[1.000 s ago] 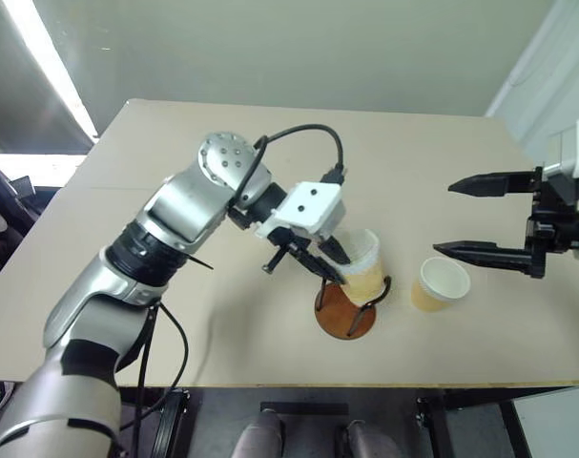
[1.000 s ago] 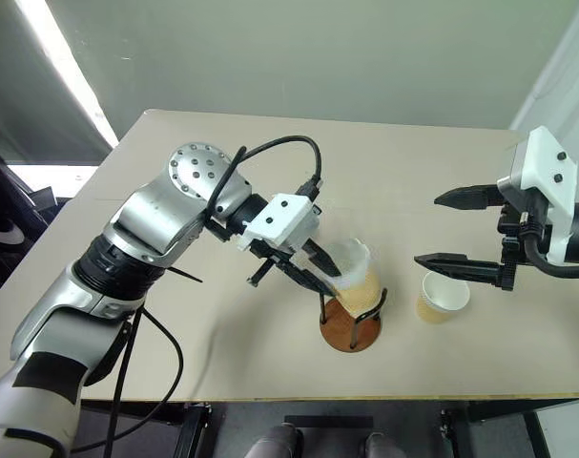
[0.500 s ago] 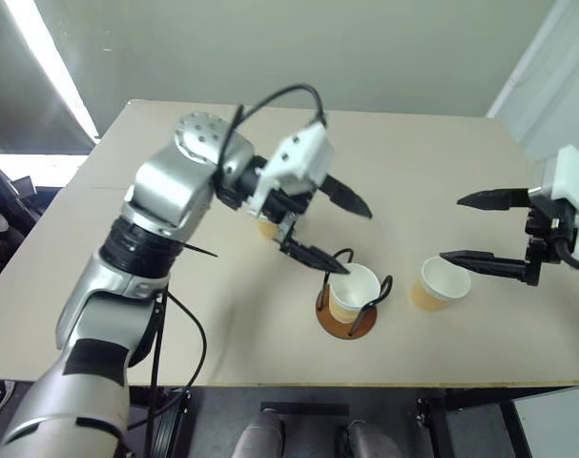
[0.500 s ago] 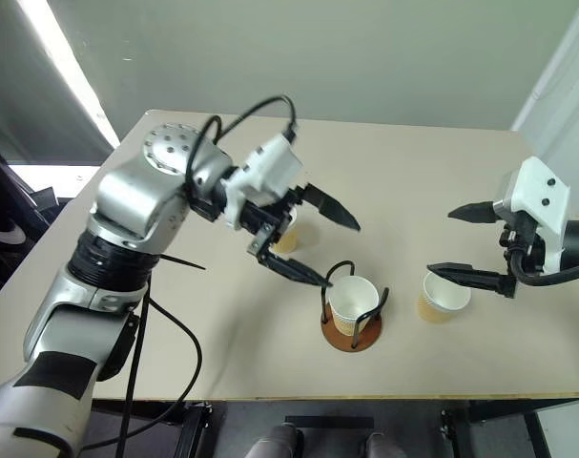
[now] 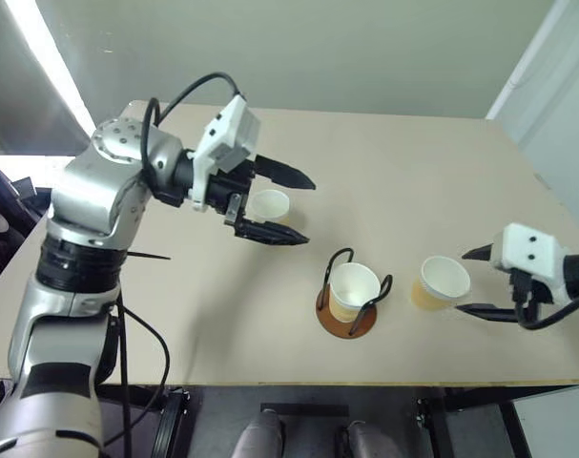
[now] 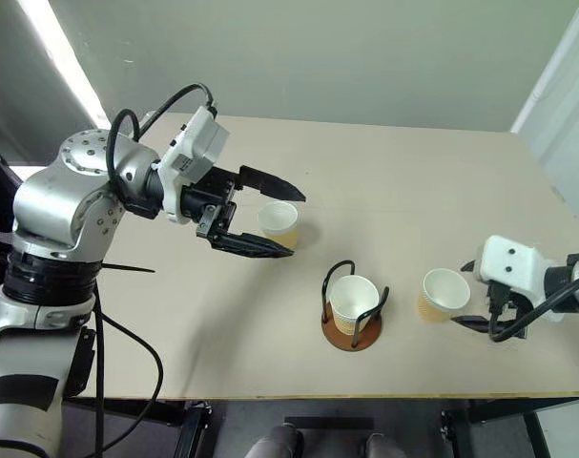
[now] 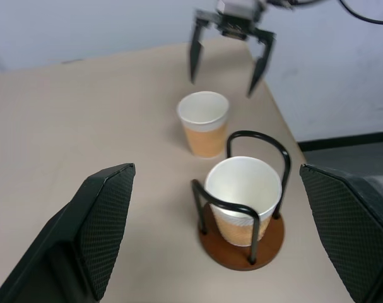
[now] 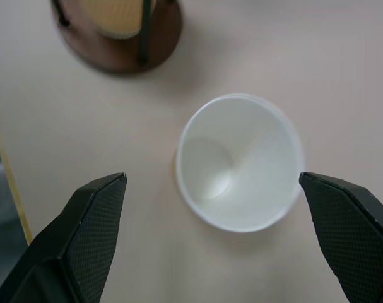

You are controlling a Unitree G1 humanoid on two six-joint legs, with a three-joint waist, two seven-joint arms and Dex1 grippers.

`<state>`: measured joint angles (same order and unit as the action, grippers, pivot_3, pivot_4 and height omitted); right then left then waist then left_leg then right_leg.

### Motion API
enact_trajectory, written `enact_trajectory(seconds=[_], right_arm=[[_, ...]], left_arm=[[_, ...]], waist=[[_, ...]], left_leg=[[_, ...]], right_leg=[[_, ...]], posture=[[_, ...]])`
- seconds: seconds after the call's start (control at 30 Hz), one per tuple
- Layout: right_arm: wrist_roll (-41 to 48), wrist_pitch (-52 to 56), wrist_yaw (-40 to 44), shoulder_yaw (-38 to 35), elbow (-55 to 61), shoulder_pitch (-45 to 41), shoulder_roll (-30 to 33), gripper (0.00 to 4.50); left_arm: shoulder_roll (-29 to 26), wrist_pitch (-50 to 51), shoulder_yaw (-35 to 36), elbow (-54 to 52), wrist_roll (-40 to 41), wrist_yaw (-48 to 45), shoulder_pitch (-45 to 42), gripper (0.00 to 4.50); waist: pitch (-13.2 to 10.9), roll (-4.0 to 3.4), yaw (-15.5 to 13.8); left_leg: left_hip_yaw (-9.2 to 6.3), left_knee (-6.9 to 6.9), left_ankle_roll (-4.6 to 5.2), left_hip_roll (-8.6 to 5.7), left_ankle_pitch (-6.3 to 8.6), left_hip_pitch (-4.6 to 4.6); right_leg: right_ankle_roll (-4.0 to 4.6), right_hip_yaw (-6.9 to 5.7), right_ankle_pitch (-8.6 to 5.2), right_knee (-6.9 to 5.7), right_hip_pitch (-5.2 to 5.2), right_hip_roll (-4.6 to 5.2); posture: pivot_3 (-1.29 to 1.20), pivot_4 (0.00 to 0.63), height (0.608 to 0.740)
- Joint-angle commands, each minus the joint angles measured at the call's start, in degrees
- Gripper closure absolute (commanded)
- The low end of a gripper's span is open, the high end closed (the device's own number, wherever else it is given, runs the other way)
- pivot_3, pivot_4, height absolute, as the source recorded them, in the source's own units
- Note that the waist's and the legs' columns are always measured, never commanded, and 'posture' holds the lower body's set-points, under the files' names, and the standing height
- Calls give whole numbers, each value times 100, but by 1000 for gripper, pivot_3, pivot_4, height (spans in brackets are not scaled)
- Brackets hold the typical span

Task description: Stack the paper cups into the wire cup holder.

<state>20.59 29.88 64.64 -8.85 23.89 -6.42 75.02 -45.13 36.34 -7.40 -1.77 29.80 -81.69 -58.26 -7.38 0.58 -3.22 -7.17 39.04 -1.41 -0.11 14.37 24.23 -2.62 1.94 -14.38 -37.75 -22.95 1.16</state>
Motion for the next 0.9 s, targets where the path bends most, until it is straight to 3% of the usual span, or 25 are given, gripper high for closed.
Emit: enact_trajectory(seconds=[0.03, 0.5, 0.63, 0.9], right_arm=[[-364, -308, 44, 294, -151, -270, 22, 0], [-1243, -803, 318, 1402, -566, -1062, -342, 0], [-1411, -889, 352, 1489, -585, -1035, -413, 917], [-1537, -937, 436, 1532, -547, -983, -503, 3893]], left_arm=[[-79, 78, 231, -276, 102, 136, 56, 26], [-114, 149, 272, -417, 146, 318, 188, 26], [-127, 151, 264, -438, 170, 345, 195, 0], [-138, 97, 221, -412, 140, 337, 208, 0]], waist=[[0, 0, 3], [0, 0, 16], [0, 0, 16], [0, 0, 16]], left_leg=[[0, 1, 0, 0, 0, -2], [0, 0, 0, 0, 0, -10], [1, 0, 0, -1, 0, -10], [1, -1, 0, 0, 0, -10]], right_leg=[[0, 0, 0, -1, 2, 0], [0, 2, 0, -7, 6, 0], [0, 2, 0, -7, 6, 1], [0, 2, 0, -7, 6, 1]], posture=[[0, 150, 740], [0, 150, 740], [0, 150, 740], [0, 150, 740]])
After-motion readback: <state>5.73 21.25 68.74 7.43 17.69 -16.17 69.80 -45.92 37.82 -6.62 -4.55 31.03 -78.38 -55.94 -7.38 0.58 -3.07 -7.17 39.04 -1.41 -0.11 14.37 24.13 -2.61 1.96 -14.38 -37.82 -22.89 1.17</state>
